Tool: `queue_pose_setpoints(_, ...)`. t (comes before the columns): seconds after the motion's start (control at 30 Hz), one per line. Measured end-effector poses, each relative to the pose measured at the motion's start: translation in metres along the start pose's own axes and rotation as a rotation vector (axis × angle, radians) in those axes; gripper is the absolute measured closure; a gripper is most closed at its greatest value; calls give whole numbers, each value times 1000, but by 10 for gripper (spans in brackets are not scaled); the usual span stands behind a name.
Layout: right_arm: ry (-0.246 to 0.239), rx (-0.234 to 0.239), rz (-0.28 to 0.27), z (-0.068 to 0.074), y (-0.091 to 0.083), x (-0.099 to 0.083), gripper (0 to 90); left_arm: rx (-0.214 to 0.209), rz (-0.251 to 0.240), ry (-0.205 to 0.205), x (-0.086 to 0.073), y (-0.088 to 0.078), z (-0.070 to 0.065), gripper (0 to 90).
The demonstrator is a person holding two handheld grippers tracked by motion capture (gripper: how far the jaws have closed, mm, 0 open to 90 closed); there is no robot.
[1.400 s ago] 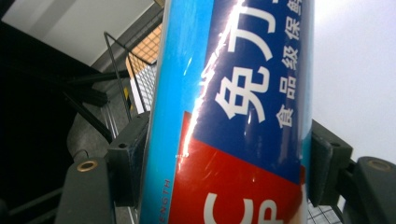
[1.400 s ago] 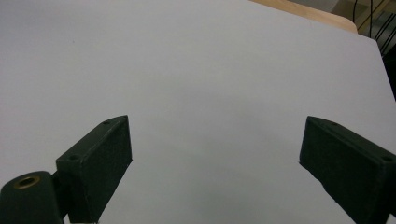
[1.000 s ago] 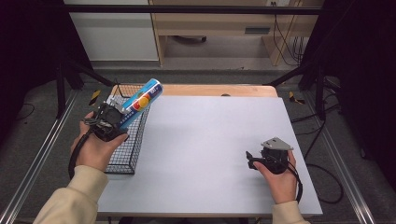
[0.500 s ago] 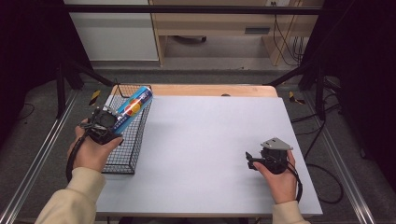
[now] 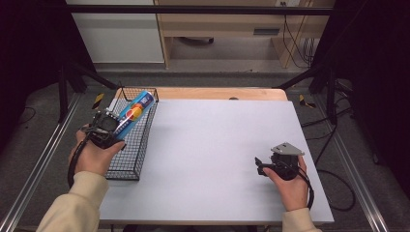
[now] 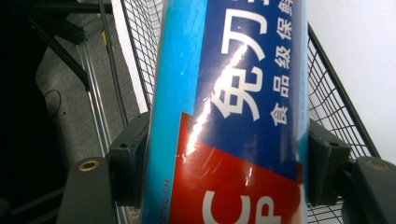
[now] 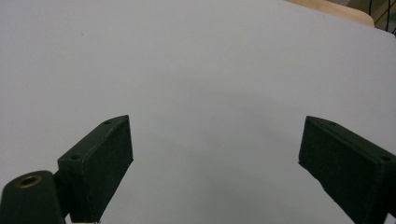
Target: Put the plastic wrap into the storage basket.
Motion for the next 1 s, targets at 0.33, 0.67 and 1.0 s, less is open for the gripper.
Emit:
queue_pose_setpoints(0.33,-6,13,6,3,1,0,100,14,55,-18,-3,8,6,309)
queue_pose_setpoints(0.67,-18,14,4,3,0,0,101,7,126,-43,-8,18,8,310)
queue_pose_setpoints(1.0,-6,22,3,4,-1,1,100,-7,174,-46,-7,30,3,311)
Point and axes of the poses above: each handheld gripper's, and its own axes: y roughly forward along the jaws, x roughly out of its top, z roughly to its left, the point moved 5 cm from there along y, roughly forward along the jaws, and after that the axes turned 1 degree about y, right-handed, at the moved point
